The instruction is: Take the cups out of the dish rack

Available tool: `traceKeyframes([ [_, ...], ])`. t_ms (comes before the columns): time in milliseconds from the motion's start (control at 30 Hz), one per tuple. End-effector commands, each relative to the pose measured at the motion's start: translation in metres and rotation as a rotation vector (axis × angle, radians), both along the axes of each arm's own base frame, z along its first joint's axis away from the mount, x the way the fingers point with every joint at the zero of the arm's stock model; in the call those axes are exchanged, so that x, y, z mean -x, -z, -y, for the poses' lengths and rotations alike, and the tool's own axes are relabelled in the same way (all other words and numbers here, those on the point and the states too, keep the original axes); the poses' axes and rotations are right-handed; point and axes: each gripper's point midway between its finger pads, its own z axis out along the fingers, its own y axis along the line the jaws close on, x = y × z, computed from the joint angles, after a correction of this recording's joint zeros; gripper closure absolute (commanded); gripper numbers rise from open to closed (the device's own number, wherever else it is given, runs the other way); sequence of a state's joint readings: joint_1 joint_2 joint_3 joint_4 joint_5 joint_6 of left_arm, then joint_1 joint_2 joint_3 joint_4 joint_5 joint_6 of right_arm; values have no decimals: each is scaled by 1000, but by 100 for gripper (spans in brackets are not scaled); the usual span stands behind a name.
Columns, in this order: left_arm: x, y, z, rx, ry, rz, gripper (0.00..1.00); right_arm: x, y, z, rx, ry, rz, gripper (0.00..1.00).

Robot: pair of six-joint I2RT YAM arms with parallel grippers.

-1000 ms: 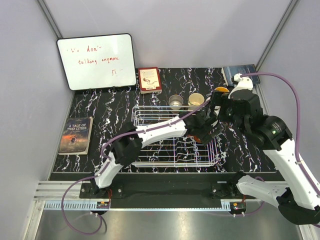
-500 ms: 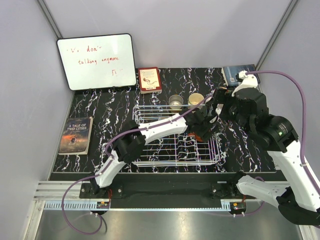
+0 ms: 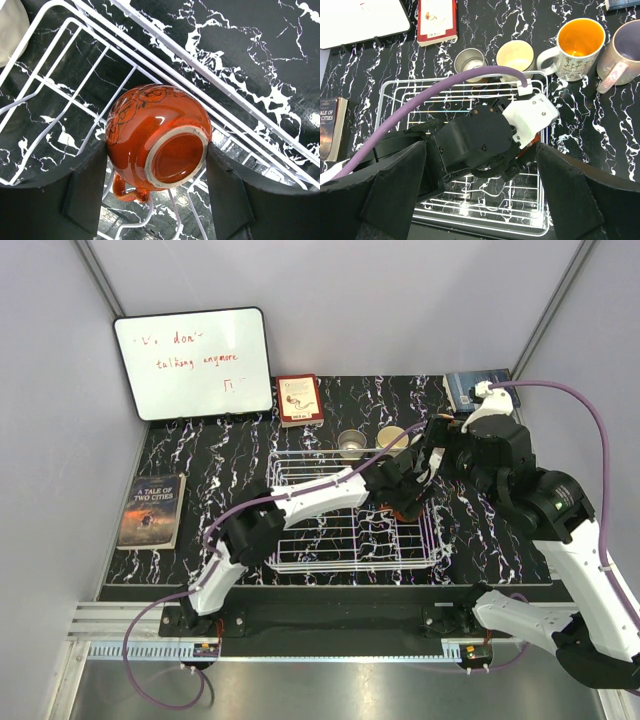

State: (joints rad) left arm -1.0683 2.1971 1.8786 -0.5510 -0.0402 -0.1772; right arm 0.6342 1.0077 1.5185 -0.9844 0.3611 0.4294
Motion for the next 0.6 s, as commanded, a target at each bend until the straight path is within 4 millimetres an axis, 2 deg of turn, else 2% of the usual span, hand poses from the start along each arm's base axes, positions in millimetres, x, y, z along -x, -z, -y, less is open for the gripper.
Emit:
traceKeyframes([
  [0,9,-37,-10,48,-13,0,100,0,-18,-4,-58,-11,53,2],
  [567,7,-118,-11,218,-68,59,100,8,-23,4,-83,8,77,3],
])
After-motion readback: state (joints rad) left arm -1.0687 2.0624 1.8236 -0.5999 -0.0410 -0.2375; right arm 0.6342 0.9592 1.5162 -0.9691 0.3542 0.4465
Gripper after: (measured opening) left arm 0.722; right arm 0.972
